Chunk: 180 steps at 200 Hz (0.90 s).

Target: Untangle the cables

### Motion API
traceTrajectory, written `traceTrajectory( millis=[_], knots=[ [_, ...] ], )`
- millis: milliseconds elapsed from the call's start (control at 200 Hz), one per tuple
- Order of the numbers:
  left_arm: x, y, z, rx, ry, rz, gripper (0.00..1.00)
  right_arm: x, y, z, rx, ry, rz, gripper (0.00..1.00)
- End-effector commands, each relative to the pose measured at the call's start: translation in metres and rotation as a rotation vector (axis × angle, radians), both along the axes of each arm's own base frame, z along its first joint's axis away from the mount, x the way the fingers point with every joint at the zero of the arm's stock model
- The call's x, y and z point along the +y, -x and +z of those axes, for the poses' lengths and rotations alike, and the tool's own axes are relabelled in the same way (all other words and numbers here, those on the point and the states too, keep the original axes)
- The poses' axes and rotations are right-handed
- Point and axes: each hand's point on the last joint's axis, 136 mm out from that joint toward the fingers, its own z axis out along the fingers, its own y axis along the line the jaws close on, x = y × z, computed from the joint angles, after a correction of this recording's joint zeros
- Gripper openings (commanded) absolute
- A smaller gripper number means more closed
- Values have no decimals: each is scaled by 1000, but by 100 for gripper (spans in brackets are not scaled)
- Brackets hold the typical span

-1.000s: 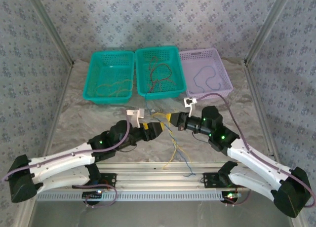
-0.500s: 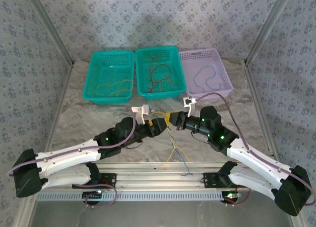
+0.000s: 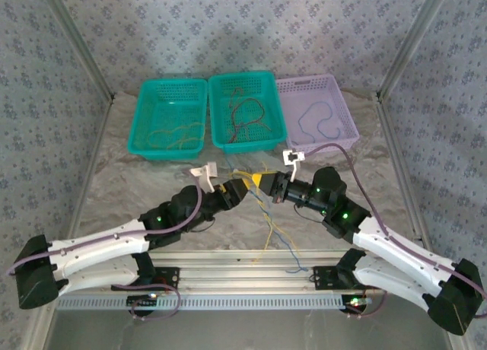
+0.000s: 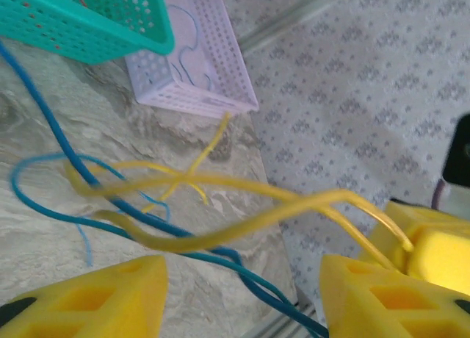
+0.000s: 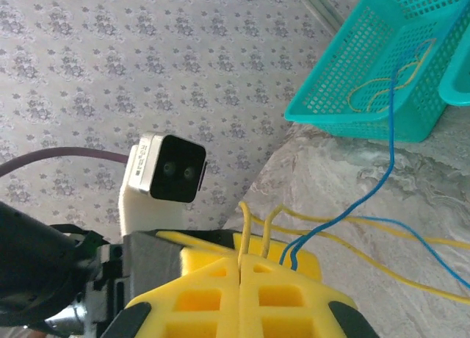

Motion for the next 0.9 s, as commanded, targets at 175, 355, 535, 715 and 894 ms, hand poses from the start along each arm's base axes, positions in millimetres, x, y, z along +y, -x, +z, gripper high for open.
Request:
traceTrajectory(
  millis=[175,355,535,715,894],
  knots=[
    [11,-10,10,-23,27,84,57,14,14,26,-25,-103,83,0],
    [2,-10,8,-13,32,64,46,18,16,27,-27,-117,93,0],
    [1,-11,5,6,50,73,43,20,17,25,-18,-128,95,0],
    [7,-12,-4,45,92,107,69,20,18,24,-18,-131,93,0],
    [6,-11,-3,73,191,112,73,20,19,22,-28,-137,93,0]
  ],
)
